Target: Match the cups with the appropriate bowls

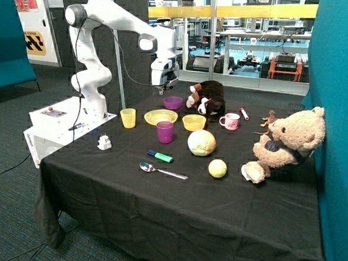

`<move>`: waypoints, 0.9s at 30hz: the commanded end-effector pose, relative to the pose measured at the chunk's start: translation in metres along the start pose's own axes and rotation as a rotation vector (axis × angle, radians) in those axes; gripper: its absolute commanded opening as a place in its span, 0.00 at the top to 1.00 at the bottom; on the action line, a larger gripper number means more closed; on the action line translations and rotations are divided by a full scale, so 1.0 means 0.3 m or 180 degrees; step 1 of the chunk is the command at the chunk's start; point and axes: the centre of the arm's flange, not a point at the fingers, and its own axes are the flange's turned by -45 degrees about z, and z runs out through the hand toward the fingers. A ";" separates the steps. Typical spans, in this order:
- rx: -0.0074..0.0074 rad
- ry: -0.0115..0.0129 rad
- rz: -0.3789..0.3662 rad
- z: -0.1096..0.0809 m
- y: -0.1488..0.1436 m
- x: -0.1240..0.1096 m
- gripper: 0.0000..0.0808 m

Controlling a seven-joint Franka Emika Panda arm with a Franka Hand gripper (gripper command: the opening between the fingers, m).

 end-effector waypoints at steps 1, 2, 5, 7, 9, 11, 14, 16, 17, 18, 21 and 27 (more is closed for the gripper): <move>0.00006 -0.00312 -0.0157 -0.003 -0.002 0.013 0.00; 0.00004 -0.00312 -0.0113 -0.009 -0.020 0.008 0.00; 0.00000 -0.00312 -0.0037 -0.023 -0.061 -0.012 0.26; -0.00003 -0.00312 0.0028 -0.033 -0.089 -0.032 0.45; -0.00007 -0.00312 0.0106 -0.042 -0.111 -0.056 0.50; -0.00010 -0.00312 0.0174 -0.049 -0.126 -0.079 0.51; -0.00015 -0.00312 0.0265 -0.058 -0.136 -0.115 0.50; -0.00016 -0.00312 0.0299 -0.058 -0.131 -0.135 0.51; -0.00017 -0.00312 0.0307 -0.056 -0.126 -0.143 0.51; -0.00016 -0.00312 0.0299 -0.054 -0.120 -0.151 0.50; -0.00017 -0.00312 0.0308 -0.043 -0.087 -0.176 0.50; -0.00013 -0.00312 0.0233 -0.023 -0.016 -0.241 0.50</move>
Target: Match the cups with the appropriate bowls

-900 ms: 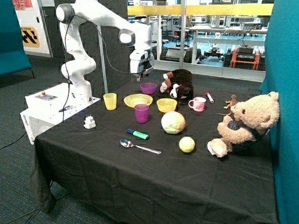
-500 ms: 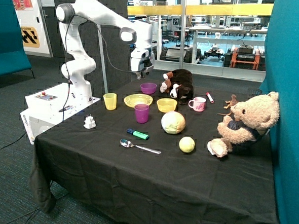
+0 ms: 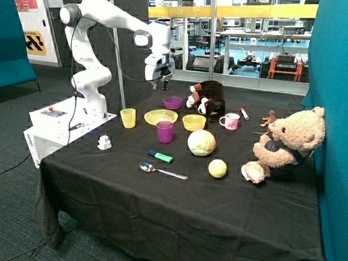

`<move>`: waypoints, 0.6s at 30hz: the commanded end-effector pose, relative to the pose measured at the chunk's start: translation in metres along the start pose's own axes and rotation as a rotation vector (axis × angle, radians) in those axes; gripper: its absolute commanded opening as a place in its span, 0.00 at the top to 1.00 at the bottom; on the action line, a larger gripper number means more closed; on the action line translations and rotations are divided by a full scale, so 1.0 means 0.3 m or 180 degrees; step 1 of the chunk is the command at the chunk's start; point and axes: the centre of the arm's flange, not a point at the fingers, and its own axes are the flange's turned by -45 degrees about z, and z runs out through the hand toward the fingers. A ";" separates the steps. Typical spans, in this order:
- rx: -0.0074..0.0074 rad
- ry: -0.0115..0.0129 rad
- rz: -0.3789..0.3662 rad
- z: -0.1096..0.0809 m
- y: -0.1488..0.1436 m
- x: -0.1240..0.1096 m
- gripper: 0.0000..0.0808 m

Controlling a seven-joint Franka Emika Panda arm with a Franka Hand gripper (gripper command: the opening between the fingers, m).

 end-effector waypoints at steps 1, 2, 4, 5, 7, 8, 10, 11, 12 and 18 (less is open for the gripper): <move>0.00063 0.00302 -0.0030 0.023 0.087 -0.098 0.50; 0.00063 0.00302 -0.0030 0.026 0.099 -0.108 0.50; 0.00063 0.00302 -0.0014 0.031 0.123 -0.126 0.50; 0.00064 0.00302 0.0001 0.034 0.142 -0.141 0.49; 0.00066 0.00301 0.0043 0.037 0.187 -0.173 0.49; 0.00066 0.00301 0.0047 0.038 0.197 -0.180 0.49; 0.00068 0.00301 0.0076 0.040 0.226 -0.201 0.49; 0.00068 0.00301 0.0087 0.041 0.244 -0.215 0.49; 0.00068 0.00301 0.0093 0.044 0.264 -0.231 0.49; 0.00069 0.00300 0.0115 0.072 0.358 -0.310 0.48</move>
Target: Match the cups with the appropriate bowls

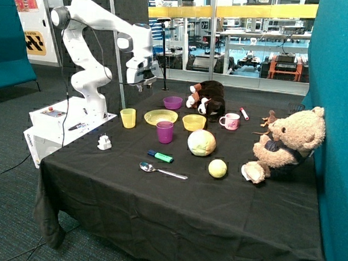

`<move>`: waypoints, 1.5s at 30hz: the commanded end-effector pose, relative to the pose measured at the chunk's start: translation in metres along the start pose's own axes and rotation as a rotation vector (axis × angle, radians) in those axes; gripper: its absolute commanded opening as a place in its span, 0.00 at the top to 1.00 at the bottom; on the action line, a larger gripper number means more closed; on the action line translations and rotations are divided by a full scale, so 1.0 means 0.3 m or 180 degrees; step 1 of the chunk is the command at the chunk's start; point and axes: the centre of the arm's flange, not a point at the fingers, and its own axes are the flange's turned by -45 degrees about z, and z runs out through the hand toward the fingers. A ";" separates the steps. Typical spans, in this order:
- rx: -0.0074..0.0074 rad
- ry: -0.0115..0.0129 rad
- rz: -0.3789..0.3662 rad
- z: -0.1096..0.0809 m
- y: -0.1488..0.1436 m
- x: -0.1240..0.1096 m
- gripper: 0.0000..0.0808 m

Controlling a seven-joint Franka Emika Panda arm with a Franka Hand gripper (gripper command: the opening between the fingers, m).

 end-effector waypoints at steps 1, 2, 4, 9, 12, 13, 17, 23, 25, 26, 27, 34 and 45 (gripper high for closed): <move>-0.00062 0.00067 0.0068 0.031 0.151 -0.116 0.48; -0.00062 0.00067 0.0070 0.033 0.154 -0.119 0.48; -0.00062 0.00067 0.0063 0.046 0.174 -0.132 0.47; -0.00062 0.00067 0.0089 0.066 0.206 -0.164 0.46; -0.00062 0.00067 0.0091 0.087 0.244 -0.189 0.46; -0.00062 0.00067 0.0084 0.090 0.252 -0.193 0.46; -0.00061 0.00068 0.0151 0.102 0.286 -0.214 0.46; -0.00061 0.00068 0.0160 0.130 0.343 -0.243 0.46; -0.00061 0.00068 0.0159 0.141 0.364 -0.249 0.45; -0.00061 0.00068 0.0157 0.144 0.372 -0.250 0.45; -0.00061 0.00068 0.0160 0.146 0.376 -0.250 0.45; -0.00062 0.00068 0.0146 0.172 0.401 -0.248 0.45; -0.00062 0.00067 0.0086 0.263 0.381 -0.223 0.45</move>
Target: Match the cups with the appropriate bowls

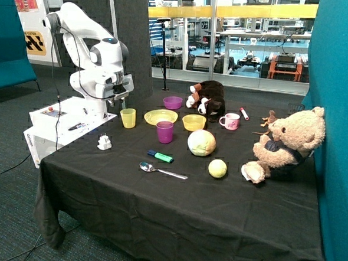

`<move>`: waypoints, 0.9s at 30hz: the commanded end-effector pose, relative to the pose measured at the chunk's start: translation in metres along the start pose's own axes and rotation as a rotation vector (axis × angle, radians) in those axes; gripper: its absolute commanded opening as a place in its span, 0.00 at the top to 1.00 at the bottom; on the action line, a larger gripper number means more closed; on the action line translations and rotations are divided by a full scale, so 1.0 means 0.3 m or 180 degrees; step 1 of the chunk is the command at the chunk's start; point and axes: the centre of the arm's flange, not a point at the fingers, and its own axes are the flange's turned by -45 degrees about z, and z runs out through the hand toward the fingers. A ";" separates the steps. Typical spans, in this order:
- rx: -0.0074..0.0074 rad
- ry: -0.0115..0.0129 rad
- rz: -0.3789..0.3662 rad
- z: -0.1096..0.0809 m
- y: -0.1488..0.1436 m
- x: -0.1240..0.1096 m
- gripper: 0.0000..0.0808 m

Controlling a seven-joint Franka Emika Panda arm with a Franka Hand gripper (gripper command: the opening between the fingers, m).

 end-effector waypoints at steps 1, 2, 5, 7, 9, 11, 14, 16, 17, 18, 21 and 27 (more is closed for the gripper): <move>0.00015 -0.00157 -0.0076 0.080 -0.002 0.027 0.45; 0.00016 -0.00157 -0.0099 0.089 -0.005 0.034 0.45; 0.00017 -0.00157 -0.0122 0.103 -0.004 0.054 0.45; 0.00017 -0.00157 -0.0129 0.105 -0.002 0.059 0.45; 0.00017 -0.00157 -0.0122 0.106 0.002 0.063 0.45; 0.00017 -0.00157 -0.0121 0.106 0.007 0.068 0.45; 0.00016 -0.00157 -0.0114 0.107 0.012 0.072 0.45; 0.00016 -0.00157 -0.0112 0.109 0.013 0.071 0.45; 0.00016 -0.00157 -0.0111 0.110 0.014 0.069 0.45; 0.00016 -0.00157 -0.0115 0.111 0.013 0.068 0.45; 0.00017 -0.00157 -0.0124 0.118 0.009 0.059 0.45; 0.00018 -0.00157 -0.0175 0.134 -0.016 0.051 0.45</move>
